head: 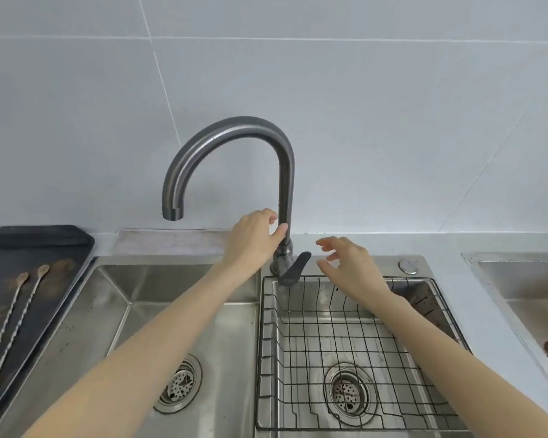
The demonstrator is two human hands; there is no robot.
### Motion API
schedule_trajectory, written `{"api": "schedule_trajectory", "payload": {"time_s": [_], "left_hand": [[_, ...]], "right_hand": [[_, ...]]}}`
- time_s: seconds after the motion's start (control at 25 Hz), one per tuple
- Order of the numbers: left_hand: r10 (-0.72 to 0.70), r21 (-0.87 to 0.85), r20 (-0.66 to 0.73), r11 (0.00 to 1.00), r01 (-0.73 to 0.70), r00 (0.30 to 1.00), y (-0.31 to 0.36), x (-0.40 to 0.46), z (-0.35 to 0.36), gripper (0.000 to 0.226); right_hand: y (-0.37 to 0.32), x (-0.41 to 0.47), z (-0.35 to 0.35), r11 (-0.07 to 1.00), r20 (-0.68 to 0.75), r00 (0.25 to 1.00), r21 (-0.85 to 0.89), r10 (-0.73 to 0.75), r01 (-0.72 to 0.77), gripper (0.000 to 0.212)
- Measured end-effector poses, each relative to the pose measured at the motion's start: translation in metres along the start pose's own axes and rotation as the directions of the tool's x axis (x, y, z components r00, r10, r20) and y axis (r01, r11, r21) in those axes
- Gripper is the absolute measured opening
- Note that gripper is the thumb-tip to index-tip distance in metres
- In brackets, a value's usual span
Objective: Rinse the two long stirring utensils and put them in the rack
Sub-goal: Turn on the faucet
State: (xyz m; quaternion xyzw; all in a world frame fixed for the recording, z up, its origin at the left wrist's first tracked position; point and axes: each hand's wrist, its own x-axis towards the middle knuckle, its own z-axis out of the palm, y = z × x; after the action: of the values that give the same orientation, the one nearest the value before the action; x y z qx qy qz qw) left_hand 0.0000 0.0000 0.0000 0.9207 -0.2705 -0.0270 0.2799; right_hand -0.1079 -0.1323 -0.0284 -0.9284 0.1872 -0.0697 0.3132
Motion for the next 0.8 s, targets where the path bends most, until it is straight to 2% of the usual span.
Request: {"api": "schedule_trajectory", "payload": {"time_s": [0.2,0.32,0.44,0.8], "left_hand": [[-0.080,-0.116,-0.027,0.990,0.076,0.996,0.008,0.025,0.010,0.052],[-0.101,-0.222,-0.072,0.971,0.083,0.992,0.014,0.036,0.010,0.039],[-0.114,-0.241,-0.077,0.966,0.092,0.990,0.016,0.044,0.011,0.030],[-0.090,-0.197,-0.097,0.978,0.069,0.991,0.014,0.042,0.009,0.030]], "right_hand": [[-0.001,0.017,0.015,1.000,0.029,1.000,0.017,0.004,-0.004,0.033],[-0.002,0.026,0.020,0.999,0.007,1.000,0.043,0.002,-0.002,0.021],[-0.001,0.030,0.024,0.999,-0.008,1.000,0.035,0.020,-0.020,0.018],[-0.008,0.024,0.025,0.999,-0.056,0.997,0.011,0.051,-0.051,0.016]]}}
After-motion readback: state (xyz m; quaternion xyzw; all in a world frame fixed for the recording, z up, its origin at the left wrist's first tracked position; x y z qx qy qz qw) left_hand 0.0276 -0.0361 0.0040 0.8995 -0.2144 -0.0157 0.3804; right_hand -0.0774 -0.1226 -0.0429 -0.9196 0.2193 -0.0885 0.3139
